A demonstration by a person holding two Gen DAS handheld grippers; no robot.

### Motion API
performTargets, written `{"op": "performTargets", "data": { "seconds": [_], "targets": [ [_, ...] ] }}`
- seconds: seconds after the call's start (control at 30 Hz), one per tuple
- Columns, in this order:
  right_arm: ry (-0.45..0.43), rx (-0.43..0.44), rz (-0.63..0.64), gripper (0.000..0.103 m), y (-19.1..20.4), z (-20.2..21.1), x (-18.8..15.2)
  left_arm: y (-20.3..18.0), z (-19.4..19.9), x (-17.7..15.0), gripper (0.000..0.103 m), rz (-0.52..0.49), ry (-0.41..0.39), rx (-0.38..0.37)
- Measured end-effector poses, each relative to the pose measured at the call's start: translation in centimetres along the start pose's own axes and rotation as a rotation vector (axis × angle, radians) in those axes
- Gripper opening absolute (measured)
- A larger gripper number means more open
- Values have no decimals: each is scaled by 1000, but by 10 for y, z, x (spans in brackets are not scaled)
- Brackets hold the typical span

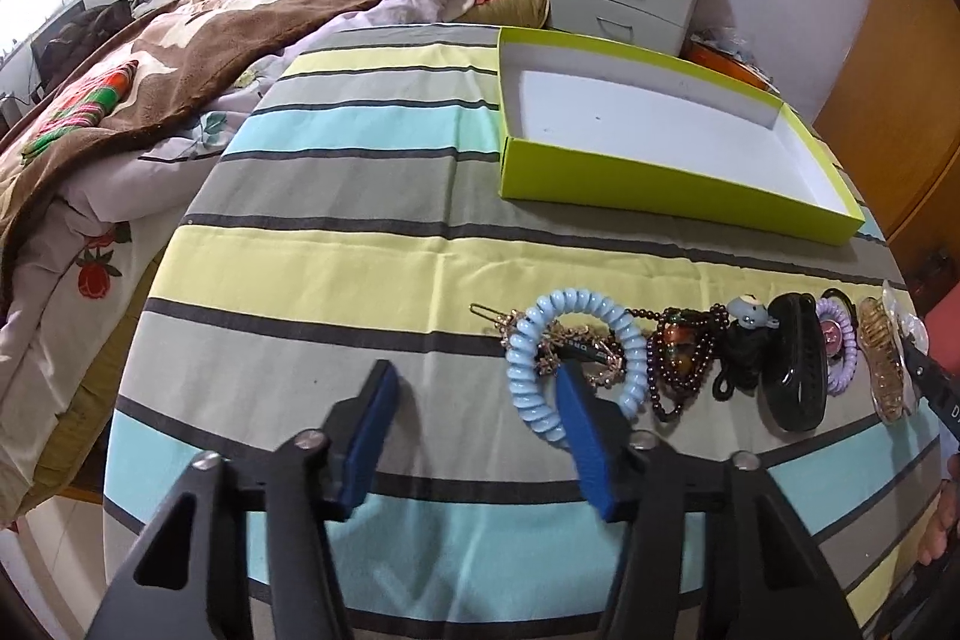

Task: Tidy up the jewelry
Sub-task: 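Grasp the blue coil hair tie with the left tool while the right tool grasps the clear claw clip, then carry both items into the green box and open both tools to release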

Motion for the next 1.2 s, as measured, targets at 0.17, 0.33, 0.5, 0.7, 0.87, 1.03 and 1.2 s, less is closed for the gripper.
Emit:
{"op": "performTargets", "data": {
  "seconds": [0.17, 0.33, 0.5, 0.7, 0.87, 1.03, 1.2],
  "targets": [
    [-6, -2, -4, 18, -1, 1, -1, -3, 1, 0, 32, -14, -5, 3],
    [-19, -6, -2, 14, -1, 3, -1, -5, 2, 0, 16, -11, -8, -21],
    [-30, -8, -4, 12, -1, 7, -4, -4, 5, -2, 11, 1, -18, -50],
    [-60, -5, -6, 12, 0, 17, -3, -2, 13, -4, 10, 11, -35, -77],
    [-77, -1, -5, 12, 1, 25, -5, -1, 21, -4, 10, 17, -51, -99],
    [-97, 3, -1, 12, 3, 33, -5, 2, 33, -4, 10, 19, -79, -111],
    [-108, 4, 5, 12, 6, 39, -1, 2, 44, 0, 10, 28, -104, -125]
  ]
}}
Point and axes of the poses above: each gripper's, at about its wrist camera, not at the fingertips, and z roughly against the way its jaws point, y to its left, x to its top, the point moved 3 cm from there along -z, roughly the way its jaws point, and after that the axes turned 3 degrees about y, right-handed, at the moved point
